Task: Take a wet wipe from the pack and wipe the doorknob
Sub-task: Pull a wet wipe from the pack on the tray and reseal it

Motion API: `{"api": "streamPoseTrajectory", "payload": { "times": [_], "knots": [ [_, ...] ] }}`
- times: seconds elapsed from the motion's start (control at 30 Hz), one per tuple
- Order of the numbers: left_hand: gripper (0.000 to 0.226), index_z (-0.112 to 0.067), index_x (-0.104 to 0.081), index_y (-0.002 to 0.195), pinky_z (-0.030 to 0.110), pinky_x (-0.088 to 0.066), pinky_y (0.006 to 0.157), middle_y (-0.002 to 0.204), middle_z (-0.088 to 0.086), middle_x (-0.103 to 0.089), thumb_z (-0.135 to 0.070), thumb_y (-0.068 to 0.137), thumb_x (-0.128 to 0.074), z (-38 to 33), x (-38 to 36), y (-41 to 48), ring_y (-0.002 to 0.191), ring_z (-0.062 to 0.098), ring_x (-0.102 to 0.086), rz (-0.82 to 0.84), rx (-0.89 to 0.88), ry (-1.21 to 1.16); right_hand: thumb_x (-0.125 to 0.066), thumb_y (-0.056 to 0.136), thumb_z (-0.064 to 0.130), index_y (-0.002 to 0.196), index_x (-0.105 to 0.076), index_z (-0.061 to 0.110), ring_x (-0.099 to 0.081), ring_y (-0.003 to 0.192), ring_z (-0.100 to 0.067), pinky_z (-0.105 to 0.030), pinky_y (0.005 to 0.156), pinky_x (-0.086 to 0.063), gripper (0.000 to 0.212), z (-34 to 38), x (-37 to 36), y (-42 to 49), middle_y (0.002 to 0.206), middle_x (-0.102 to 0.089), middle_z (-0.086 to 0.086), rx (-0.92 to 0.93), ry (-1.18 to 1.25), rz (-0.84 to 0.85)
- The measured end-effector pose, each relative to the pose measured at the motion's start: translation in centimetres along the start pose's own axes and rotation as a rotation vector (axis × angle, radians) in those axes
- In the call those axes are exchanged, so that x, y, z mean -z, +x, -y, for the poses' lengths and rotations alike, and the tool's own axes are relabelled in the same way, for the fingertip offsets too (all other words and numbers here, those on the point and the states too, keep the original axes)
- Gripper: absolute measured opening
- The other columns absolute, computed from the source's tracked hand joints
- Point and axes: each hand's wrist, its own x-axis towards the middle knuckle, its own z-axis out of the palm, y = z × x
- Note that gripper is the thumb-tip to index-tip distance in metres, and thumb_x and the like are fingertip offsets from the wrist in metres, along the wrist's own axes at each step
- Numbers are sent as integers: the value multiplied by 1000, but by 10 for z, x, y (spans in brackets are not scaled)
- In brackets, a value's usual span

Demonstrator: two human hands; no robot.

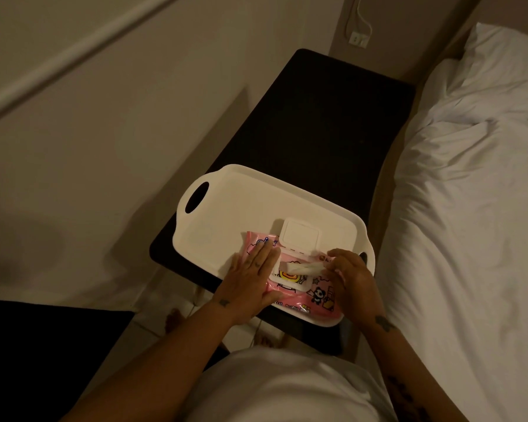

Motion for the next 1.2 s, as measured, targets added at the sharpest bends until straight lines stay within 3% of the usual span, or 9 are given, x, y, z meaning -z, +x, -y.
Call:
{"api": "streamPoseTrajectory", "payload": {
  "times": [0.23, 0.33, 0.53, 0.6, 0.7, 0.8, 0.93, 1.03, 1.2],
  "knots": [
    [99, -30, 26, 129, 39, 9, 110, 142, -5, 32, -46, 80, -59, -7, 12, -9, 134, 16, 29, -167, 72, -220, -63, 78, -8, 77, -59, 6, -56, 59, 3, 0, 54, -40, 15, -3, 16, -12, 68, -57, 3, -192, 183, -172],
    [95, -29, 20, 133, 38, 4, 114, 147, -8, 22, -40, 82, -59, -8, 17, -16, 135, 11, 22, -217, 62, -293, -62, 79, -7, 76, -57, 11, -62, 66, 3, -3, 56, -45, 19, 5, 15, -15, 70, -62, 5, -228, 336, -207],
    [39, -25, -45, 130, 31, -4, 114, 150, -5, -30, -28, 92, -47, -10, 15, -25, 140, 9, -12, -97, -122, -238, -57, 83, -6, 81, -57, 4, -66, 65, -10, -15, 58, -53, 9, 25, 15, -10, 77, -65, -13, -422, 808, -204],
    [34, -21, -52, 124, 38, -22, 115, 142, 2, -44, -22, 91, -50, -12, 17, -24, 134, 13, -30, -137, -57, -412, -56, 83, -6, 85, -56, -1, -67, 69, -13, -19, 61, -55, 6, 28, 14, -8, 85, -65, -14, -456, 890, -154],
    [30, -19, -58, 116, 29, -50, 93, 120, 4, -61, -21, 86, -58, -18, 31, -19, 111, 16, -56, -283, 109, -801, -55, 82, -9, 79, -57, 4, -66, 77, -20, -26, 67, -57, 13, 31, 10, -4, 88, -65, -12, -465, 998, -79],
    [21, -34, -58, 99, 8, -49, 72, 99, -9, -65, -22, 83, -63, -24, 46, -15, 94, 7, -60, -351, 190, -1115, -56, 81, -10, 78, -59, 5, -65, 80, -22, -26, 67, -56, 16, 35, 1, -1, 87, -65, -12, -447, 1043, -26],
    [30, -25, -58, 102, 16, -53, 63, 88, -6, -68, -3, 82, -61, -25, 48, -12, 78, 6, -66, -333, 228, -1347, -56, 82, -10, 84, -59, 4, -66, 85, -24, -26, 67, -56, 14, 39, -9, 1, 92, -66, -10, -425, 1009, 55],
    [23, -13, -58, 101, 15, -52, 51, 91, 1, -65, 2, 84, -57, -20, 46, -11, 77, 11, -63, -347, 300, -1364, -57, 86, 1, 90, -58, 13, -61, 88, -22, -22, 69, -55, 13, 38, -11, 11, 98, -62, -2, -305, 677, 62],
    [21, -24, -61, 80, 34, -52, 71, 95, 7, -64, -4, 84, -58, -1, 38, -11, 88, 22, -62, -380, 384, -1220, -62, 84, 13, 117, -52, 11, -44, 113, -28, -47, 95, -39, 34, 24, -12, 49, 122, -52, -9, -177, 200, -10]
  ]
}}
